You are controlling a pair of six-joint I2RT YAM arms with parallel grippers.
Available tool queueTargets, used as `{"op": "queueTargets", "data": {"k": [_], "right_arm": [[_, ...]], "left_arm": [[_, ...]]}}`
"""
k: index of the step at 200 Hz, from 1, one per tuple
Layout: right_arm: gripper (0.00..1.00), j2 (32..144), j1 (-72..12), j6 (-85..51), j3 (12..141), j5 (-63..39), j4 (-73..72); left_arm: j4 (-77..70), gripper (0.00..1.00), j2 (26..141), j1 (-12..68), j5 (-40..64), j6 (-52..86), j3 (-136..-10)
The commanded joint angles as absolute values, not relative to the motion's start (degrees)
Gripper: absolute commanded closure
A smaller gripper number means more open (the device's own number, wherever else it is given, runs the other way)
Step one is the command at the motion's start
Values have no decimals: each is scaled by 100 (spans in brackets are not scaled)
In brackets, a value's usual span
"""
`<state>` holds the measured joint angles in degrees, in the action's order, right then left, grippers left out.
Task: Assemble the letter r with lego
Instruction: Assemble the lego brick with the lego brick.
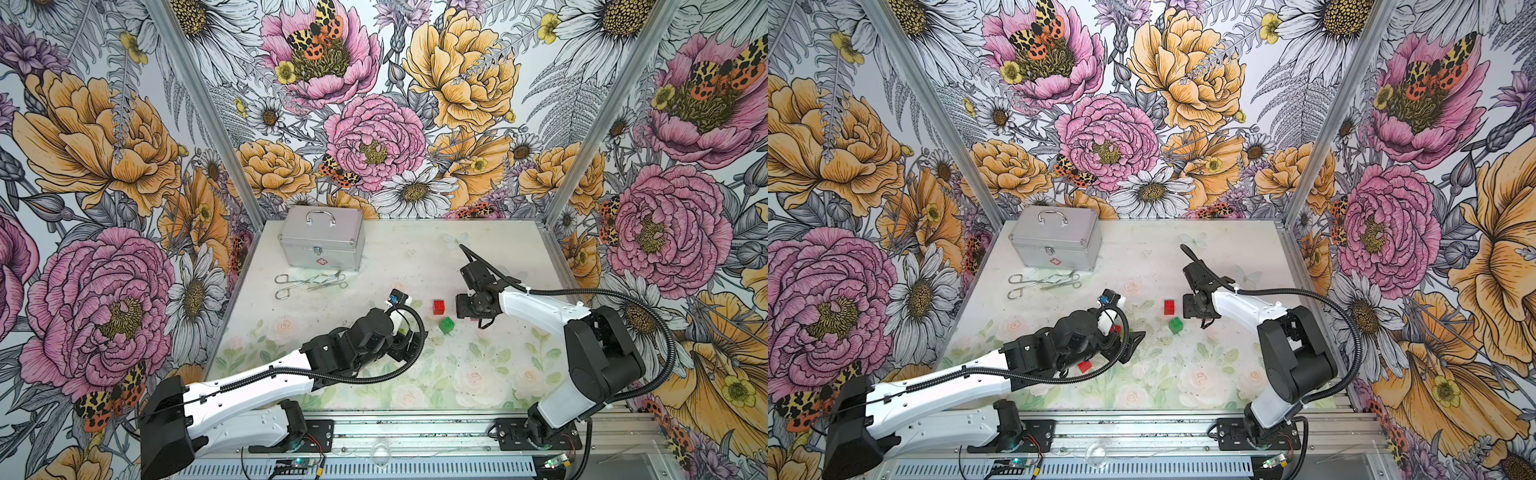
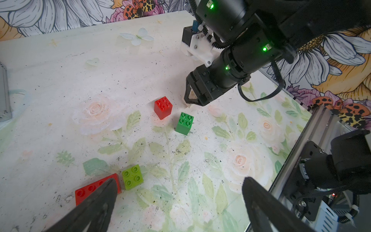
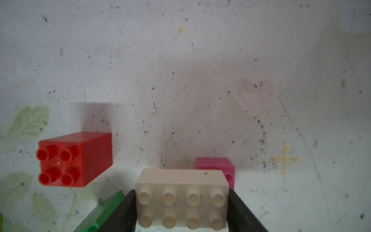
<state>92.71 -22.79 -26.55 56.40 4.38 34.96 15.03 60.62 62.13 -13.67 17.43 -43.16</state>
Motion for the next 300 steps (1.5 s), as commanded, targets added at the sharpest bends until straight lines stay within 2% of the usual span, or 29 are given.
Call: {"op": "queueTargets", "data": {"k": [1,153,264,300], "right_arm": [[68,9702,-2166,-2803,5300,202,4148],[68,9914,-2281,-3184,5584,-374,4184],[69,10121,-2230,-2979,5759,123,4394],[69,10186,-2224,-3032,5805,4,4386]], "left_arm": [[1377,1,5982,6258,-1371,1703,-4228],[1441,1,6196,6154,-1239,1345,-4422],[1477,1,5764,6081,-1239,1428,-4182],[1424,1,5738,6093,-1239,1476,-4120]]}}
